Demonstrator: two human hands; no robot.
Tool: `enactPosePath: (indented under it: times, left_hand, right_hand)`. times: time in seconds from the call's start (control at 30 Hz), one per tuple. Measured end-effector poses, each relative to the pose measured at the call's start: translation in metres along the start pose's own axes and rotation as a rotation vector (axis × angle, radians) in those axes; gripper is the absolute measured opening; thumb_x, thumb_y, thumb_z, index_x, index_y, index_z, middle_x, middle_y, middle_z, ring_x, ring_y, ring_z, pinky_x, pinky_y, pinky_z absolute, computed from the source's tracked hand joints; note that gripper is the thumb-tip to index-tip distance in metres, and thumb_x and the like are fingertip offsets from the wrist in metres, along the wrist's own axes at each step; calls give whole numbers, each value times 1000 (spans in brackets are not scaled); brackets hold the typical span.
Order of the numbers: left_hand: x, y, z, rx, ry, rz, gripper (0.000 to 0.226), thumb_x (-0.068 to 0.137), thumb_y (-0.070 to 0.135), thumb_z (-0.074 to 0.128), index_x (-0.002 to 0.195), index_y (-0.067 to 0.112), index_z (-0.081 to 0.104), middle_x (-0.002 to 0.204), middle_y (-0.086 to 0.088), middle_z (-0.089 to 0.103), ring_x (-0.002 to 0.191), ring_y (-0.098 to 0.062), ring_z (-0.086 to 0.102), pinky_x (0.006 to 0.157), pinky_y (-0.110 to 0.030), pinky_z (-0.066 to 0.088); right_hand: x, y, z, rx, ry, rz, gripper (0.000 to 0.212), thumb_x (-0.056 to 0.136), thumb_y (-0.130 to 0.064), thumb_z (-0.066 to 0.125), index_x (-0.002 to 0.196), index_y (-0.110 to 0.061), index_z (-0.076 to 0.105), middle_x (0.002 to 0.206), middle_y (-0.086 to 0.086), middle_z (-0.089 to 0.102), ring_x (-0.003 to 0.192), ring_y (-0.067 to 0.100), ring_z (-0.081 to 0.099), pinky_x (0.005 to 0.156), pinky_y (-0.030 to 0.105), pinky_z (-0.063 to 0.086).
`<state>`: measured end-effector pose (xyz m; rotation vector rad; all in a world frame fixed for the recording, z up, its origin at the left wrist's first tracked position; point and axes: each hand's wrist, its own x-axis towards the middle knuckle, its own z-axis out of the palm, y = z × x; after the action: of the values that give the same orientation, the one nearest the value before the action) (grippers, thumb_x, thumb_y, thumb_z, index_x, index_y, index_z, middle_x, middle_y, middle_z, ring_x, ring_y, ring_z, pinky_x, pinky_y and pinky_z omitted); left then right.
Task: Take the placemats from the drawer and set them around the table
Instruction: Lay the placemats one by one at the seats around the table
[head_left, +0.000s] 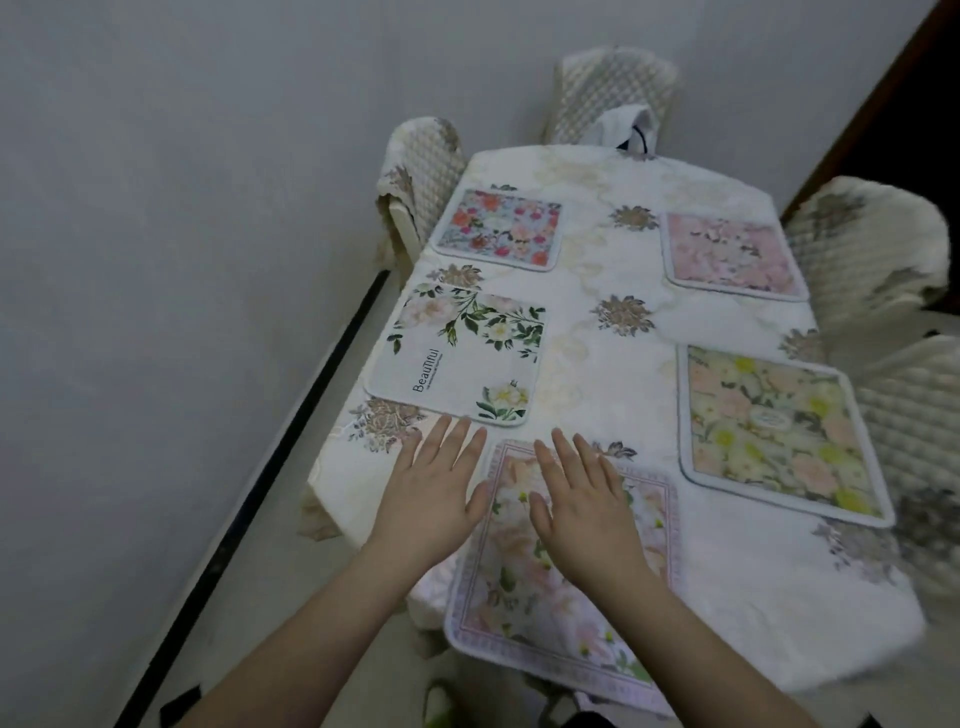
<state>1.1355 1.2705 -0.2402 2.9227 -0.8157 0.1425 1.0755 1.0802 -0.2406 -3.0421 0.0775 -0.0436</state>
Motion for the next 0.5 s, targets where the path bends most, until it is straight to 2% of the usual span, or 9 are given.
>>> enactPosePath:
  times: [0.07,0.2,0.33,0.4,0.5]
  left_hand:
    - [9,6,7,-6,-8,62,60,93,46,36,139,14,57,147,-8,52,138,-28,46,114,-46,22]
    - [20,17,29,-41,-96,149,61,90,47,39,139,16,58,147,-7,53,138,-25,47,109,-49,40]
    - [15,23,56,-113,-176,178,66,93,47,38,153,20,34,156,-6,41,143,-26,39,111,-48,38]
    - [9,25,68,-110,-213,177,69,93,48,37,155,19,30,157,-7,38,144,-27,38,111,-48,38]
    - [0,23,83,-98,-292,132,72,94,50,37,156,16,28,156,-7,41,142,-28,41,108,-49,41]
  right_hand:
    - [-8,9,6,30,-14,77,62,93,-44,28,146,-18,44,154,7,39,143,28,36,116,46,28]
    - [-32,29,30,80,-100,179,65,94,-47,24,152,-20,33,160,5,28,148,25,24,118,44,18]
    - [-53,44,52,151,-188,237,73,89,-52,11,156,-24,18,164,3,12,152,24,8,120,39,0]
    - [-59,51,58,165,-219,263,74,89,-52,9,157,-23,13,165,4,7,152,25,3,120,40,-1]
    - [-68,63,67,152,-262,307,68,94,-48,16,157,-22,9,165,5,2,152,25,-1,121,40,-1]
